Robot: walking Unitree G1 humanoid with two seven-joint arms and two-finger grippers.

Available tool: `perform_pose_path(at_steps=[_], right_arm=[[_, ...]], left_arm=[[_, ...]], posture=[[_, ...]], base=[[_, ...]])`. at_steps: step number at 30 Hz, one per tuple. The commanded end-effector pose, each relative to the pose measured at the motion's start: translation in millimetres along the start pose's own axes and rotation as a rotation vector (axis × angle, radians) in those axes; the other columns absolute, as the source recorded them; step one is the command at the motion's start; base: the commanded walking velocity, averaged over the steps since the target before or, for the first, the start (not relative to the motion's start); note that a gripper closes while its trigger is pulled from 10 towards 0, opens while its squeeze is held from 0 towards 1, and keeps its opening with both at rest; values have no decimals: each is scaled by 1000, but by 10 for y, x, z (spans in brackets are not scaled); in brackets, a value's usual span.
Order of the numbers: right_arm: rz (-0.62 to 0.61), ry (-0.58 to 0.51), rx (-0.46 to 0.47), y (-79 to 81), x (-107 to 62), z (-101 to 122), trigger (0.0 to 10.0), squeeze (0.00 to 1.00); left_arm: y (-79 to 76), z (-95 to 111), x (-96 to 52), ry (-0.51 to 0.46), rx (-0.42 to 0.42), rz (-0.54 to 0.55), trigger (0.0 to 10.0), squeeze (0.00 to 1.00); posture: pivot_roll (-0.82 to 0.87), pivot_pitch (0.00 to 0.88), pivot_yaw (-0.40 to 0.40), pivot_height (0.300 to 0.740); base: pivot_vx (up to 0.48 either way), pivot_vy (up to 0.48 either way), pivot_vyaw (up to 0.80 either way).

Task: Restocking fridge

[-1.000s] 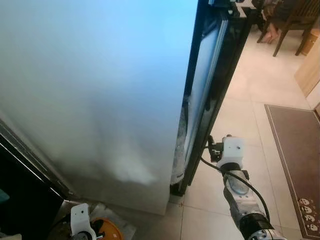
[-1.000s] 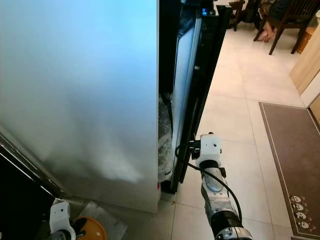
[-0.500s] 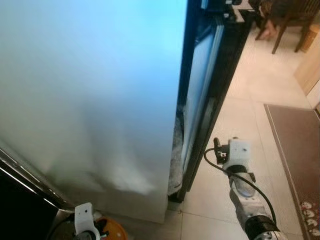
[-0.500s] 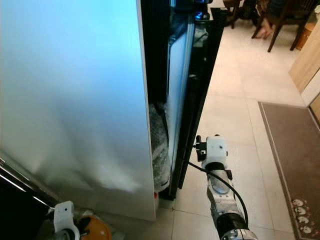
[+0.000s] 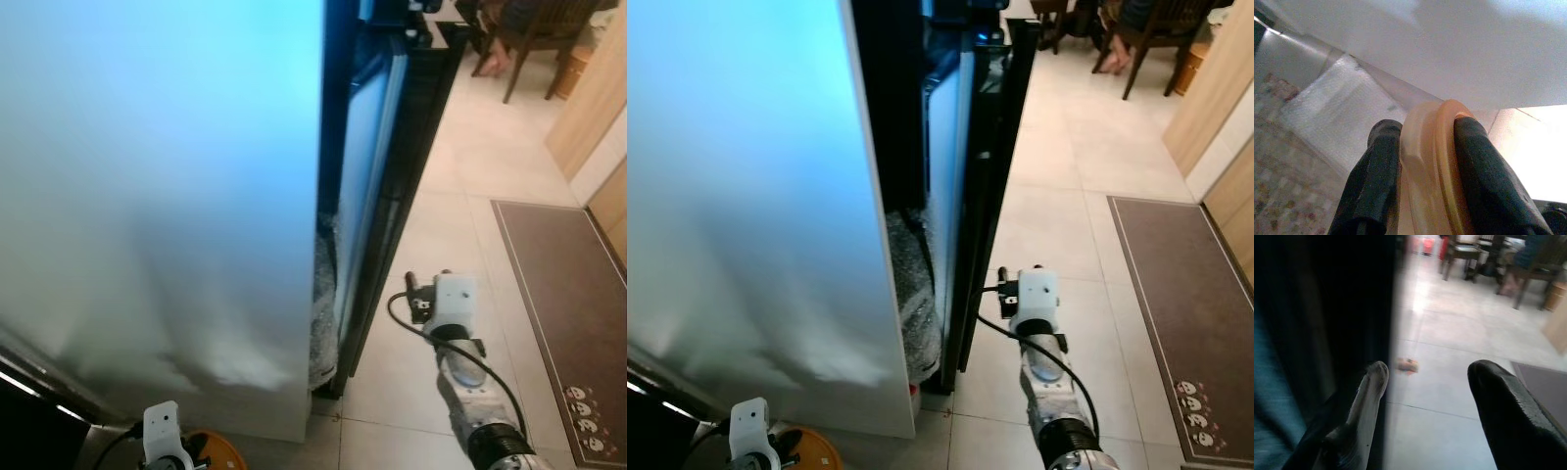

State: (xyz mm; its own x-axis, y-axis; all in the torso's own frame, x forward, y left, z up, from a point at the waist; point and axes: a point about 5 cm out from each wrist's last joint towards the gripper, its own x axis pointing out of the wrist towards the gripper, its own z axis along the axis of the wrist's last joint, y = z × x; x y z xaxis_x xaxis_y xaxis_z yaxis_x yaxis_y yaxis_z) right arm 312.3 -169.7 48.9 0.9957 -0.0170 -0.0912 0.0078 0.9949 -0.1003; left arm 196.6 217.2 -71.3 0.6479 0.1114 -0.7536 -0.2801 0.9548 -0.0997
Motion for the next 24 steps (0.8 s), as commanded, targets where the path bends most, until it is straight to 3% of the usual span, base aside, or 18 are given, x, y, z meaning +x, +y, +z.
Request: perform_pose_path(at_steps=[1,14,20,21,22,23,24], right_arm=[[-2,-4,-3,-21,-21,-6,10000,0],[121,46,-6,139,-119,-135,10000,0],[158,17,-6,161,-53,-41,10000,39],[174,8,-7,170,-40,-18,10000,698],[174,8,-7,170,-40,-18,10000,698],[195,-3,-11,188,-30,5,10000,1000],[206,-9,-13,199,-25,17,10000,1000]], left_arm=[[65,-91,-24,38,13,15,10000,0],[63,-92,-23,39,16,16,10000,0],[61,-87,-21,38,17,19,10000,0],[59,-86,-21,38,17,20,10000,0],[59,-86,-21,38,17,20,10000,0],[58,-86,-21,37,16,20,10000,0],[58,-86,-21,37,16,20,10000,0]], posture=[[-115,67,8,740],[-116,64,7,740],[-117,61,8,740],[-116,61,6,740],[-116,61,6,740],[-116,61,6,740],[-116,61,6,740]], base=[[0,0,0],[0,0,0],[0,0,0],[0,0,0],[0,0,0],[0,0,0],[0,0,0]])
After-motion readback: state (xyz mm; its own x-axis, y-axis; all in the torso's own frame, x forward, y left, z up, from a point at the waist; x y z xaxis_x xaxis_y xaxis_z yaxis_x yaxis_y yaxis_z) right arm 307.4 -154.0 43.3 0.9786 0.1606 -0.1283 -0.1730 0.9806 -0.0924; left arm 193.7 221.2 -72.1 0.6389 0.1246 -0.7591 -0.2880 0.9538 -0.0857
